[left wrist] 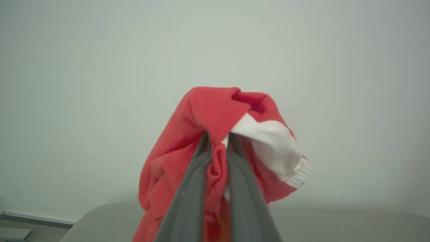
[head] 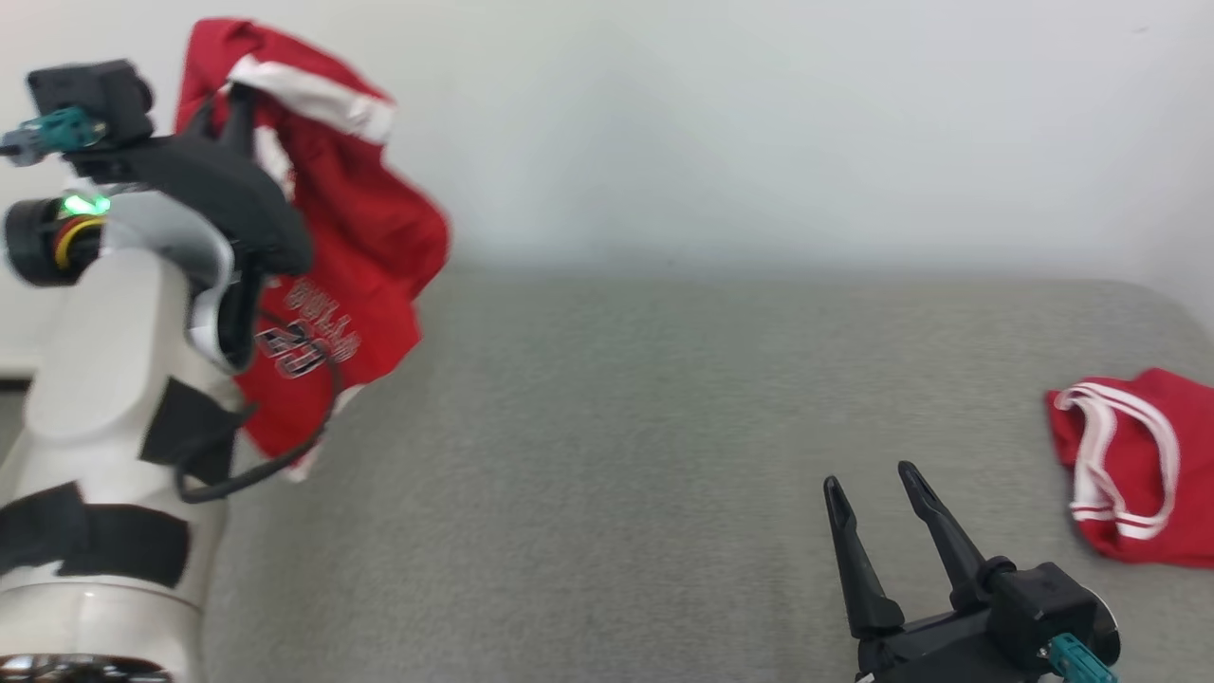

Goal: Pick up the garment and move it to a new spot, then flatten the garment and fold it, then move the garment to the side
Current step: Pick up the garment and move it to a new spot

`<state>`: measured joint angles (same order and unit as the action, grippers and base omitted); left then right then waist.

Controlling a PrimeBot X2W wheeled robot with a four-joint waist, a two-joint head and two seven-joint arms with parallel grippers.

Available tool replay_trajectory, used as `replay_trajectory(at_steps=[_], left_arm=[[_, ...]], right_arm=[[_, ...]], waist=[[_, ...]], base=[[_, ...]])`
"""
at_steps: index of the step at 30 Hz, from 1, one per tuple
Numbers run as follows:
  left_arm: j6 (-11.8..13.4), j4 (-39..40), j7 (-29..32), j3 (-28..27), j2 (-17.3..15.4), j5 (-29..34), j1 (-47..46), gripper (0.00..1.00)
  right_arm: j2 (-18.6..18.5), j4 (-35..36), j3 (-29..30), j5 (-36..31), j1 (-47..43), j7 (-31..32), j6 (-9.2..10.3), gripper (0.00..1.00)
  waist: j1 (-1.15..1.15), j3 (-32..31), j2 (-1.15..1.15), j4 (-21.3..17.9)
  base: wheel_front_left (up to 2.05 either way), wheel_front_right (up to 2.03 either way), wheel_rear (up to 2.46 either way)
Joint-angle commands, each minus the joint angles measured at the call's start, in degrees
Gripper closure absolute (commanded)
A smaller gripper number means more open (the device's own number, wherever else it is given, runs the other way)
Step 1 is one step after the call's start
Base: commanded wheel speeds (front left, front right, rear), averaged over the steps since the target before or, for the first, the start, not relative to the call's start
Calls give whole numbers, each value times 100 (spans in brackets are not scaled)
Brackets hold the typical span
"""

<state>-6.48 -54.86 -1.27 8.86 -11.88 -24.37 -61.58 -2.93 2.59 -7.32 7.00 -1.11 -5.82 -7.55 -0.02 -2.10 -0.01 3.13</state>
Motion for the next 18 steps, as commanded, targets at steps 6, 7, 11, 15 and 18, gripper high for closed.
replay_trajectory(at_steps=[6, 7, 11, 15, 18], left_arm=[[-55, 767, 70, 115, 379, -202, 235, 100], [-54, 894, 118, 145, 442, -233, 295, 100], [-37, 1486, 255, 341, 663, -299, 661, 100], [62, 2005, 302, 616, 785, -317, 1245, 100], [181, 2279, 320, 786, 862, -473, 1782, 100]], right_arm=[[4, 10, -55, 64, -104, 32, 10, 0], [4, 19, -60, 72, -99, 34, 10, 0], [4, 74, -118, 84, -82, 56, 10, 0], [4, 121, -163, 4, -38, 112, 10, 0], [5, 137, -183, -10, 13, 128, 10, 0]], waist=[[2, -703, 1, -1121], [2, -690, 1, -1187], [2, -567, 1, -1479], [2, -363, 1, -1748], [2, -207, 1, -1921]], base=[[0, 0, 0], [0, 0, 0], [0, 0, 0], [0, 0, 0], [0, 0, 0]])
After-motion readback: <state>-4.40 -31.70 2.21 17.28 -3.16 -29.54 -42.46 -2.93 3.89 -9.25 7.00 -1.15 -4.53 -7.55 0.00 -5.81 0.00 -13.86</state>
